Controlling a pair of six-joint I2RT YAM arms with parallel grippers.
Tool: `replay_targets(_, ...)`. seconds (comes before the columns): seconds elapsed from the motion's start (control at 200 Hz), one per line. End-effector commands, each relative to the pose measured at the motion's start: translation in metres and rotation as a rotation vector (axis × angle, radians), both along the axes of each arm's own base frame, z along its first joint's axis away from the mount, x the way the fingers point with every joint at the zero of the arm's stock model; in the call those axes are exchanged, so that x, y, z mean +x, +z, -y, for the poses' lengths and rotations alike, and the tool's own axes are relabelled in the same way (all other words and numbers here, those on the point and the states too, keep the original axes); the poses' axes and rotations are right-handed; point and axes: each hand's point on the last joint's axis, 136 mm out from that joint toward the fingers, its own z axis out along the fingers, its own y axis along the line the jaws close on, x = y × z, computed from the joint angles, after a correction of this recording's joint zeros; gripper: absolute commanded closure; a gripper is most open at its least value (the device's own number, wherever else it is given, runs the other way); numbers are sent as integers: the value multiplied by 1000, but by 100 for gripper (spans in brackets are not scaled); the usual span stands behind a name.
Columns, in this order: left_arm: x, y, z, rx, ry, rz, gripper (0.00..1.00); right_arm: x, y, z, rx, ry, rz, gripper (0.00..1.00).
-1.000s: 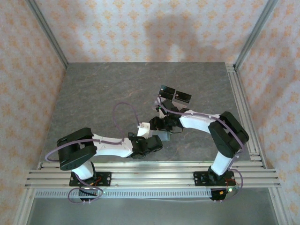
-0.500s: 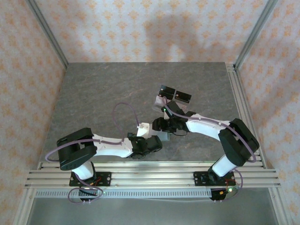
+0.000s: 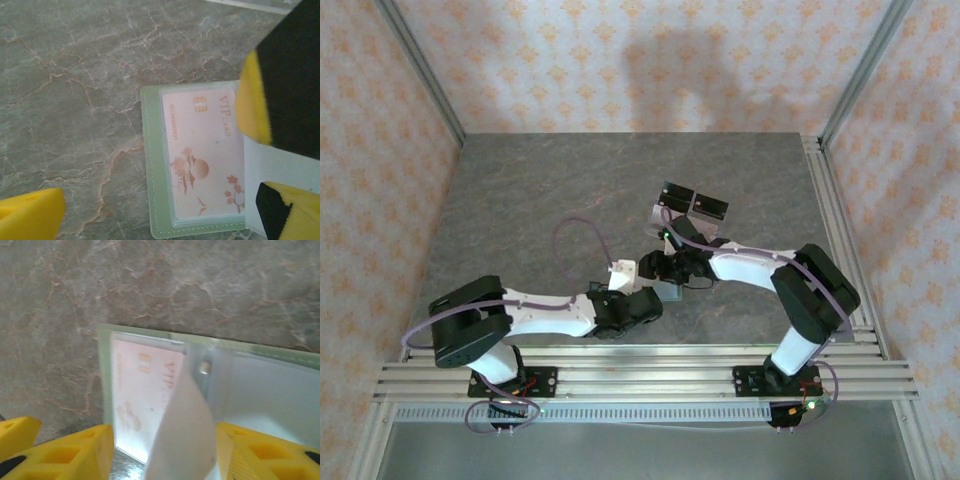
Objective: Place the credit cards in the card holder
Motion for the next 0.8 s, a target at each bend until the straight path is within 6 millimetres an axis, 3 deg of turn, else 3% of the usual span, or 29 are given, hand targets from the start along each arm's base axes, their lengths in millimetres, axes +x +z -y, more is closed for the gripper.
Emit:
replay_targets(0.0, -3, 22, -28, 17, 53, 68, 0, 7, 26, -29, 80, 30, 43, 45)
replay_targets(0.145, -10, 44, -56, -17, 99, 118, 0, 6, 24, -50, 74, 59, 39, 45)
replay_targets(0.28, -14, 61, -79, -42, 142, 173, 0, 5, 2, -67, 50, 70, 12, 45)
replay_targets(0.375, -16, 66, -88, -53, 157, 188, 0, 5, -14, -73, 45, 61, -11, 45)
replay_targets(0.46, -18, 67, -92, -61, 164, 189, 0, 5, -15, -77, 67, 59, -23, 45)
replay_targets(0.565, -18, 65, -93, -66, 171, 184, 0, 6, 5, -82, 101, 81, 1, 45)
replay_targets(0.691, -17, 64, -91, -65, 173, 177, 0, 8, 58, -85, 150, 130, 85, 45)
replay_targets(0.796, -15, 62, -87, -60, 172, 161, 0, 21, 96, -64, 126, 116, 174, 44)
